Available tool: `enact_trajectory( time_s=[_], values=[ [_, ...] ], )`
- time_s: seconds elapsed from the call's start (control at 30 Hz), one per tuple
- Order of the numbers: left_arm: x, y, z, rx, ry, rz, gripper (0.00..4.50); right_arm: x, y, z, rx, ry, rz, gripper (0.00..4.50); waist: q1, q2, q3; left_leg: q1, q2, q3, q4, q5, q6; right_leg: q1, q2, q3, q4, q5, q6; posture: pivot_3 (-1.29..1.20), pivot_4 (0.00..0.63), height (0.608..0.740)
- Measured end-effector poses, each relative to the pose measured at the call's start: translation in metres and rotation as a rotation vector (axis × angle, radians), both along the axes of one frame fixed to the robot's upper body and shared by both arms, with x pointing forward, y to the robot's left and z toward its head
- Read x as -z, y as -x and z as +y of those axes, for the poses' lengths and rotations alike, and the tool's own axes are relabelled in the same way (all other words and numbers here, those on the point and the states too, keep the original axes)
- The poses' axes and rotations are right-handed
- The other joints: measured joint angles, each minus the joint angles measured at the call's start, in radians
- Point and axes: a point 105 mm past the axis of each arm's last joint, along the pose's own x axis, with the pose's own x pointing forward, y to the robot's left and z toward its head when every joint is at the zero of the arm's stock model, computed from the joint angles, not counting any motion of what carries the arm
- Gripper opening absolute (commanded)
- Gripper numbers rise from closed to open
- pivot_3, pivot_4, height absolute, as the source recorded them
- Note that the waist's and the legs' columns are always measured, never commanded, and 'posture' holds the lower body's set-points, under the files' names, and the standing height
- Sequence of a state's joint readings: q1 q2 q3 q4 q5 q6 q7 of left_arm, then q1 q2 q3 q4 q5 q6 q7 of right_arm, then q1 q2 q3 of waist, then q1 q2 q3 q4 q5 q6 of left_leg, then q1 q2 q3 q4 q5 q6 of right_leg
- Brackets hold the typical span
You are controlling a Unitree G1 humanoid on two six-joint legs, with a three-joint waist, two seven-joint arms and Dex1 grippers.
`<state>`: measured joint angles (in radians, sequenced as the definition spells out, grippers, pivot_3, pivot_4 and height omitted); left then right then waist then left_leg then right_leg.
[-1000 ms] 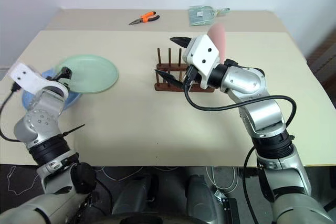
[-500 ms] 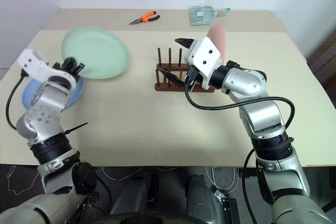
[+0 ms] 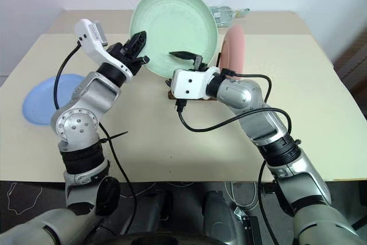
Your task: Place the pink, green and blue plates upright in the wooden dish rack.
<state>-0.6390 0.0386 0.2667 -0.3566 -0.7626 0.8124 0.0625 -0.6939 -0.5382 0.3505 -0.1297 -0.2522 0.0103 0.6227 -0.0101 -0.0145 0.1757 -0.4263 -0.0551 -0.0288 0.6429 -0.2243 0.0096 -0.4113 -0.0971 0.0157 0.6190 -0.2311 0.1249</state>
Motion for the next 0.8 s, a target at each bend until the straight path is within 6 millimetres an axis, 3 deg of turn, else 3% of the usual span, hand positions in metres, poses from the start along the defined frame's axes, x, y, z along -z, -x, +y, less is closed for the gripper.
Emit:
enact_trajectory(
  time_s=[0.07, 0.1, 0.17, 0.3, 0.4, 0.57, 0.63, 0.7, 0.8],
  values=[
    [-0.001, 0.000, 0.002, -0.001, 0.016, 0.001, 0.00, 0.003, 0.001, 0.002, -0.009, 0.008, -0.004, 0.67, -0.001, 0.000, 0.000, 0.000, 0.000, 0.000, 0.000, 0.000, 0.000, 0.000, 0.000, 0.000, 0.000, 0.000, 0.000, 0.00, 0.150, 0.738],
    [0.000, 0.000, 0.004, -0.012, 0.021, 0.005, 0.38, 0.002, 0.002, 0.003, -0.011, 0.011, -0.013, 0.13, -0.002, 0.000, 0.000, 0.000, 0.000, 0.000, 0.000, 0.000, 0.000, 0.000, 0.000, 0.000, 0.000, 0.000, 0.000, 0.00, 0.150, 0.738],
    [0.001, 0.000, 0.007, -0.015, 0.038, 0.012, 1.11, 0.001, 0.004, 0.005, -0.021, 0.022, -0.036, 0.00, -0.001, 0.000, 0.000, 0.000, 0.000, 0.000, 0.000, 0.000, 0.000, 0.000, 0.000, 0.000, 0.000, 0.000, 0.000, 0.00, 0.150, 0.738],
    [-0.005, -0.001, 0.018, -0.044, 0.137, -0.001, 3.05, 0.003, 0.002, 0.004, -0.005, 0.032, -0.045, 0.00, 0.000, 0.000, 0.000, 0.000, 0.000, 0.000, 0.000, 0.000, 0.000, 0.000, 0.000, 0.000, 0.000, 0.000, 0.000, 0.00, 0.150, 0.738],
    [-0.024, -0.005, 0.051, -0.182, 0.195, -0.079, 3.05, 0.005, 0.001, 0.003, 0.007, 0.032, -0.048, 0.00, -0.002, 0.000, 0.000, 0.000, 0.000, 0.000, 0.000, 0.000, 0.000, 0.000, 0.001, 0.000, 0.000, 0.000, 0.000, 0.00, 0.150, 0.738],
    [-0.038, -0.004, 0.131, -0.547, 0.032, -0.195, 3.05, 0.004, -0.001, -0.005, 0.039, -0.015, -0.048, 0.00, -0.004, 0.000, 0.000, 0.001, 0.000, 0.000, 0.000, 0.000, 0.000, 0.000, 0.002, 0.000, 0.000, 0.000, 0.000, 0.00, 0.150, 0.738],
    [-0.035, 0.002, 0.152, -0.638, -0.111, -0.229, 3.05, -0.001, -0.001, -0.010, 0.043, -0.091, -0.023, 0.00, -0.002, 0.000, 0.000, 0.001, 0.000, 0.000, -0.001, 0.000, 0.000, 0.000, 0.001, 0.000, 0.000, 0.000, 0.000, 0.00, 0.150, 0.738],
    [-0.013, 0.007, 0.158, -0.639, -0.334, -0.224, 3.05, -0.017, 0.003, -0.011, 0.012, -0.301, 0.062, 0.00, -0.003, 0.001, 0.000, 0.001, 0.000, 0.000, -0.002, 0.000, 0.000, 0.000, 0.001, 0.001, -0.001, 0.000, 0.000, 0.00, 0.150, 0.738],
    [0.043, 0.004, 0.136, -0.496, -0.491, -0.128, 3.05, -0.052, 0.018, -0.011, -0.098, -0.631, 0.201, 0.00, 0.004, 0.000, 0.000, 0.001, 0.000, -0.002, -0.002, 0.000, 0.000, 0.001, 0.000, 0.000, -0.001, 0.000, -0.001, 0.00, 0.150, 0.738]
  ],
)
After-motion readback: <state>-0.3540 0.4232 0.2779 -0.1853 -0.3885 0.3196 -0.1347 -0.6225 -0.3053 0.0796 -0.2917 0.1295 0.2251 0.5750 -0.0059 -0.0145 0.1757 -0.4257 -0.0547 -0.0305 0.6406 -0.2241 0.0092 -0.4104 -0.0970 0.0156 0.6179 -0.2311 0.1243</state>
